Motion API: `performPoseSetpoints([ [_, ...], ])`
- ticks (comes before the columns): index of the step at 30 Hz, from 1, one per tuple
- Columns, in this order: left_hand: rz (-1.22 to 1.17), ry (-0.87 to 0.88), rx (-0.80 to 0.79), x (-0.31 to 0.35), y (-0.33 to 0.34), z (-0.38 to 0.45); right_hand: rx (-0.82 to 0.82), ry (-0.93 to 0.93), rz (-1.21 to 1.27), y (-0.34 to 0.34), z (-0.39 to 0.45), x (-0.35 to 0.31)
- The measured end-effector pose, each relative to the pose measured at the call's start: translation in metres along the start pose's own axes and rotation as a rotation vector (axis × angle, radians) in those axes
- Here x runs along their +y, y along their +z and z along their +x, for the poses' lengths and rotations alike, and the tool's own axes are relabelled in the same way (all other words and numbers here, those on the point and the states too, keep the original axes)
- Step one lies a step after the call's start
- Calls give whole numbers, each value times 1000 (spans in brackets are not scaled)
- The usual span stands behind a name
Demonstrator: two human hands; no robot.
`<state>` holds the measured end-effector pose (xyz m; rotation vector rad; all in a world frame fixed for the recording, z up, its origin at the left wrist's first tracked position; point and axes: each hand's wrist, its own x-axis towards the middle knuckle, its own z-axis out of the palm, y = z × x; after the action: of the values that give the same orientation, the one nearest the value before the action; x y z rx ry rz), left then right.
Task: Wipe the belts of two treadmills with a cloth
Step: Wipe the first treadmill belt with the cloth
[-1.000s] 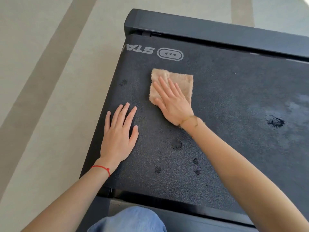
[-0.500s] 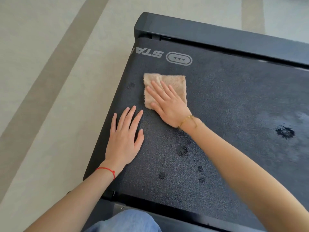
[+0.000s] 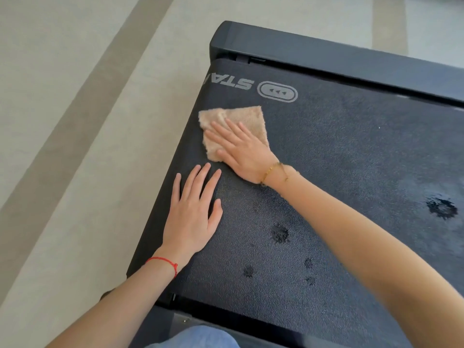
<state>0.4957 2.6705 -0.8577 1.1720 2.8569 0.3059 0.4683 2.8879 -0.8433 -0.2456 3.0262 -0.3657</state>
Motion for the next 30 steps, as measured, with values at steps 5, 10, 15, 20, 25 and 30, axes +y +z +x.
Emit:
performPoseSetpoints([
  [5, 5, -4, -19, 1, 0, 1, -36, 35, -16, -15, 27, 19],
  [10, 3, 4, -17, 1, -1, 1, -55, 3, -11, -12, 44, 4],
  [15, 21, 2, -20, 1, 0, 0, -54, -126, -27, -9, 33, 21],
  [20, 19, -2, -18, 2, -2, 0, 31, 324, -16, -27, 92, 51],
  [25, 15, -7, -22, 3, -3, 1, 18, 211, -16, -20, 102, 20],
  [30, 11, -8, -26, 1, -3, 0, 4, 10, -24, -9, 66, 27],
])
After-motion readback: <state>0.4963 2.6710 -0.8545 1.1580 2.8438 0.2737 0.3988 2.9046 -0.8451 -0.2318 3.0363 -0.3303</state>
